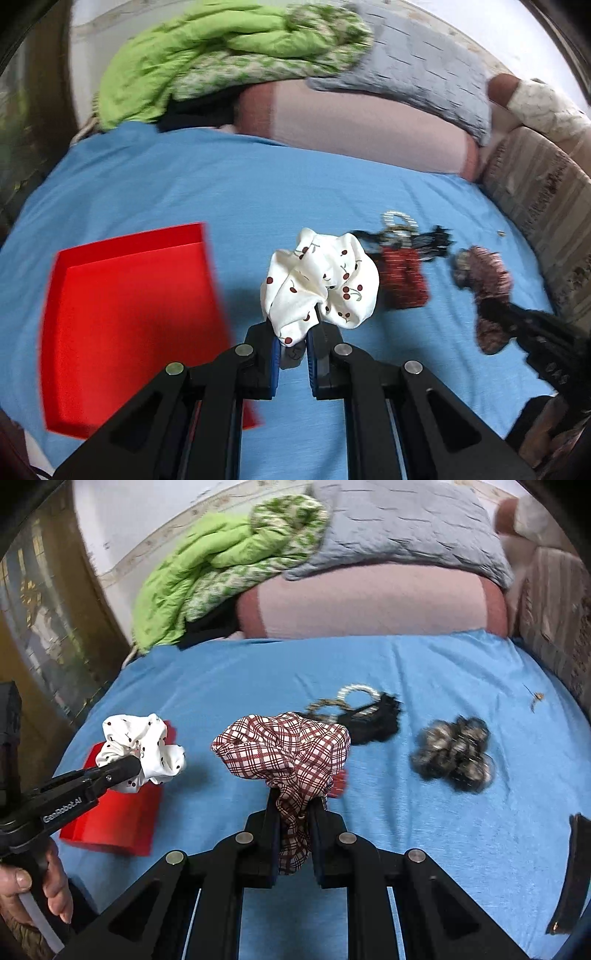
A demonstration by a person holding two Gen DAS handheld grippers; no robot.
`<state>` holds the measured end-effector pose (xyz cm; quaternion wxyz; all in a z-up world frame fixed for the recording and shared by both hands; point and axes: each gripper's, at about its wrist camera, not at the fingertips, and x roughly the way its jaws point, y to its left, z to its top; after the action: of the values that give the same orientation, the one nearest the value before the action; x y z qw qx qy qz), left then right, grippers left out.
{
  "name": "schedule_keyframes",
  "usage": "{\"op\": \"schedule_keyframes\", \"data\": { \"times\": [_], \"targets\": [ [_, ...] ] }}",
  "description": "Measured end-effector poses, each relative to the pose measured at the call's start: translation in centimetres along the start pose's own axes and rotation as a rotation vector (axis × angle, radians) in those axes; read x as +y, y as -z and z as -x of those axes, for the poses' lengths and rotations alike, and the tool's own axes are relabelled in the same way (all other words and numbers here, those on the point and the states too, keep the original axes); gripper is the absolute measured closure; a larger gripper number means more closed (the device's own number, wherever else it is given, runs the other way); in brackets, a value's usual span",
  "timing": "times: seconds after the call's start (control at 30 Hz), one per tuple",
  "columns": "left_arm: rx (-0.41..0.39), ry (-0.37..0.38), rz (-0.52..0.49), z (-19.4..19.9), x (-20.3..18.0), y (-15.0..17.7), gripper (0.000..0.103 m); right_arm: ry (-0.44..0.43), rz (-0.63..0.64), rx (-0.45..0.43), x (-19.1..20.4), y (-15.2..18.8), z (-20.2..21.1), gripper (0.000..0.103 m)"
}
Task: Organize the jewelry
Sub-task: 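Carry both scrunchies into the red tray while the left gripper opens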
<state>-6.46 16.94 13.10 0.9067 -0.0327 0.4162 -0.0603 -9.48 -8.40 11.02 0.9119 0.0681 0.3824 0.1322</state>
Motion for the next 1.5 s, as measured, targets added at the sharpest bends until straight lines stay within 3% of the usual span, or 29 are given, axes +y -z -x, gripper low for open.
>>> {"op": "schedule_keyframes", "data": {
  "times": [0.3, 0.6, 0.77, 1.0, 1.07, 1.13, 1.2, 1.23, 1.33, 1.5],
  "targets": [
    [0.021, -0.155, 0.158, -0.6, 11.8, 0.8, 0.092, -0.148, 0.093, 0.102, 8.5, -1.1, -4.4, 0.088],
    [0.064, -0.244, 0.215, -4.1, 18.9, 0.1, 0.092, -0.282, 0.174, 0.222, 18.3, -3.2, -13.0, 0.088],
    [0.080, -0.250, 0.222, -5.9, 20.9, -0.8, 0.092, -0.267, 0.209, 0.268, 21.5, -4.2, -18.0, 0.087],
    [0.084, -0.240, 0.236, -7.1, 21.6, -0.9, 0.090, -0.224, 0.196, 0.327, 22.0, -4.8, -22.8, 0.085],
    [0.085, -0.236, 0.246, -7.1, 21.8, -0.9, 0.086, -0.221, 0.185, 0.333, 21.9, -5.0, -23.3, 0.082],
    [0.080, -0.234, 0.255, -7.1, 22.0, -1.0, 0.077, -0.232, 0.169, 0.338, 21.7, -5.3, -23.4, 0.058],
    [0.071, -0.236, 0.263, -6.9, 22.1, -1.0, 0.063, -0.237, 0.167, 0.314, 21.6, -5.5, -22.8, 0.044],
    [0.065, -0.231, 0.268, -6.9, 22.3, -0.9, 0.061, -0.238, 0.168, 0.303, 21.5, -5.7, -22.3, 0.039],
    [0.050, -0.215, 0.276, -6.5, 22.7, -0.8, 0.058, -0.268, 0.163, 0.265, 20.6, -5.9, -20.1, 0.035],
    [0.034, -0.222, 0.284, -6.4, 23.4, -0.8, 0.057, -0.147, 0.220, 0.241, 19.0, -3.9, -17.9, 0.032]
  ]
}}
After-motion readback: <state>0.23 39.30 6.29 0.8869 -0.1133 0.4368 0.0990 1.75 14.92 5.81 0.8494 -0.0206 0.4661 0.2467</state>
